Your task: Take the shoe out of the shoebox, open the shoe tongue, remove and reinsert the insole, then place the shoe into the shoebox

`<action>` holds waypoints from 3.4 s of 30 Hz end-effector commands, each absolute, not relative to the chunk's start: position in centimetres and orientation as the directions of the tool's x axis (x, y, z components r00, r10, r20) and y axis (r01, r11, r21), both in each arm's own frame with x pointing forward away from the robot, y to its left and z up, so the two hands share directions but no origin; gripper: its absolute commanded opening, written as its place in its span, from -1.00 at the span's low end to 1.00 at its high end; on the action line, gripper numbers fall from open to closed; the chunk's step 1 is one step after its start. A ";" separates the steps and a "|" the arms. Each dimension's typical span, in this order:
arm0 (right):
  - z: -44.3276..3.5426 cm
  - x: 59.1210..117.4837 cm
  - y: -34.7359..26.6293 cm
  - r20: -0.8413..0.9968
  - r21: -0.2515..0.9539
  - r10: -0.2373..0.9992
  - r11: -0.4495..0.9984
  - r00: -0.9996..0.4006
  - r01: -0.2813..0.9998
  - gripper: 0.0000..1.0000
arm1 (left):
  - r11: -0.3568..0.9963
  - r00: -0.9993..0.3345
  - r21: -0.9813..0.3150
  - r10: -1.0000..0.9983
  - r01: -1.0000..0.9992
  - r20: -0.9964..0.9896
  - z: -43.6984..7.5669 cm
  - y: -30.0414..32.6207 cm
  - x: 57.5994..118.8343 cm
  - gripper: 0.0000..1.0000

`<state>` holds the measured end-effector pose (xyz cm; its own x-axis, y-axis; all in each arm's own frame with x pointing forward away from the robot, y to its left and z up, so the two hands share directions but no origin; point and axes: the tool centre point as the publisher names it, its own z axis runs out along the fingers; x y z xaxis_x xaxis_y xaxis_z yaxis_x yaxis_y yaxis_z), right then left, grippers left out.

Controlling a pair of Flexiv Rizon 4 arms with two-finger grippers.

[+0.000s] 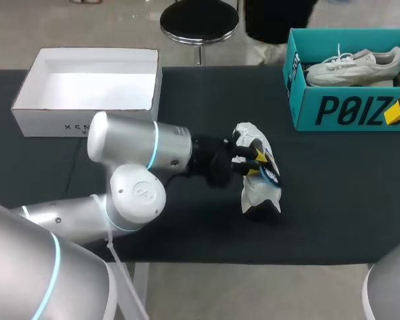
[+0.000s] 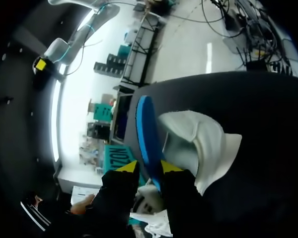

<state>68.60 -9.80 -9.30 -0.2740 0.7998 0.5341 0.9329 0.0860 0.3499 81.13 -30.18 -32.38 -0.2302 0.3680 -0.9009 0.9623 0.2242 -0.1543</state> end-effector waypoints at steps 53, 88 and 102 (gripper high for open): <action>-9.3 68.8 -9.8 0.533 0.346 0.801 0.087 -0.273 0.934 1.00 | 0.182 -0.193 -0.128 0.406 0.975 -0.893 -32.3 -29.0 80.2 -0.22; -9.3 68.8 -9.8 0.533 0.346 0.801 0.087 -0.273 0.934 1.00 | 0.177 -0.196 -0.133 0.410 0.975 -0.891 -31.7 -29.2 80.1 0.00; -9.3 68.8 -9.8 0.533 0.346 0.801 0.087 -0.273 0.934 1.00 | 0.146 -0.215 -0.167 0.443 0.975 -0.870 -26.8 -27.2 79.0 1.00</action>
<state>68.57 -9.80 -9.33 -0.2741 0.7996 0.5343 0.9327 0.0857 0.3503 78.83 -28.18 -28.61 -0.2078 0.4070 -0.8895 0.9751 0.1586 -0.1552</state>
